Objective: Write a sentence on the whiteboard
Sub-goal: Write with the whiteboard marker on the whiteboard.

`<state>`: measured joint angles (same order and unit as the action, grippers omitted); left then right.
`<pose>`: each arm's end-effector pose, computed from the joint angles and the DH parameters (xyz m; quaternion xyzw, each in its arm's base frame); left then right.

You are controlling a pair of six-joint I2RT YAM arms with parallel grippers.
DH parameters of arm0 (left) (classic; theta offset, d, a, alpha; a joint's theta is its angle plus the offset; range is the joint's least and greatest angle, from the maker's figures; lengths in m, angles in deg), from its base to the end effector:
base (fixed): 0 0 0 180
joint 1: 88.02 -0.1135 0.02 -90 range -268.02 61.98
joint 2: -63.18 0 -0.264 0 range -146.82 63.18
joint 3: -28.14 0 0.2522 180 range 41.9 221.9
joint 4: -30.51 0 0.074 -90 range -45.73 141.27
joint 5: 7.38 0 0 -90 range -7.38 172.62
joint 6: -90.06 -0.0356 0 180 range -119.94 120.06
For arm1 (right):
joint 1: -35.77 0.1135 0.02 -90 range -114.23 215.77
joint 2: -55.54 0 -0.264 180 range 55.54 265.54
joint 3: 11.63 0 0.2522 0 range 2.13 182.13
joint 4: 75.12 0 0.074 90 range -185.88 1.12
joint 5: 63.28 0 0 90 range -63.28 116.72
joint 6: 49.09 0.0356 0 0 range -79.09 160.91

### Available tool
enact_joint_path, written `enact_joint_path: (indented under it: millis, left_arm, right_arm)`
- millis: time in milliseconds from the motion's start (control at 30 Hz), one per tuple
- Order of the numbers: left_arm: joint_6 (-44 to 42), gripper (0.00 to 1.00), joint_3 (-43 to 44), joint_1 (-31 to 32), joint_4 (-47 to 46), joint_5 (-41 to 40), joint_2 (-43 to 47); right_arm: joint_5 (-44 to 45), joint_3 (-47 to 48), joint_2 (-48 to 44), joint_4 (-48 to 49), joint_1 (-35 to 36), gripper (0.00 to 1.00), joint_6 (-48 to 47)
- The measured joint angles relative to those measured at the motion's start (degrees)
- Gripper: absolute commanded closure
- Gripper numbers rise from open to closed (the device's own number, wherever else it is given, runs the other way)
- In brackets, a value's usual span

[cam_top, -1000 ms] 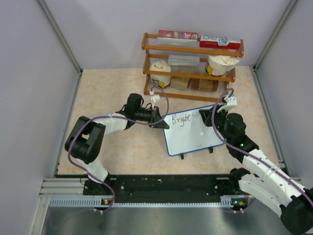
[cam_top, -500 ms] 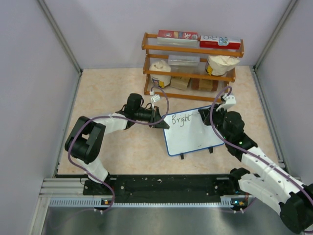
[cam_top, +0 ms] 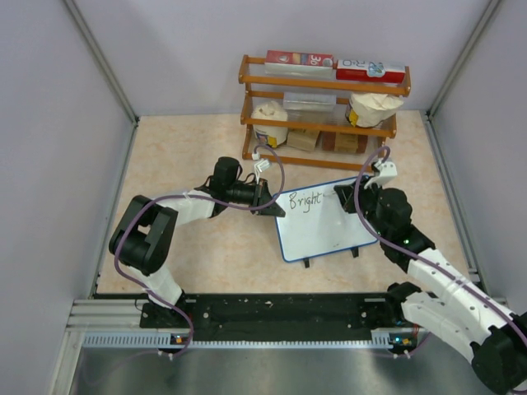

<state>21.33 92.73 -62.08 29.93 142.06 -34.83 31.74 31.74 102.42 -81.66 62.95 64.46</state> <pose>0.2965 -0.1783 0.1861 0.2680 0.7523 -0.5653 0.2064 0.1785 0.0882 0.2717 0.0039 0.7661 0.2446 0.5943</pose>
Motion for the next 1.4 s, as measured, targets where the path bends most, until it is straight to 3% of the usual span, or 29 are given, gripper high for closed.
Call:
enact_joint_path:
  millis: [800, 1400]
  left_arm:
    - [0.0, 1.00, 0.0, 0.0, 0.0, 0.0, 0.0]
    - [0.0, 1.00, 0.0, 0.0, 0.1, 0.0, 0.0]
  right_arm:
    - [-1.5, -1.9, -2.1, -1.0, 0.0, 1.00, 0.1]
    - [-0.1, 0.2, 1.4, 1.7, 0.0, 1.00, 0.1]
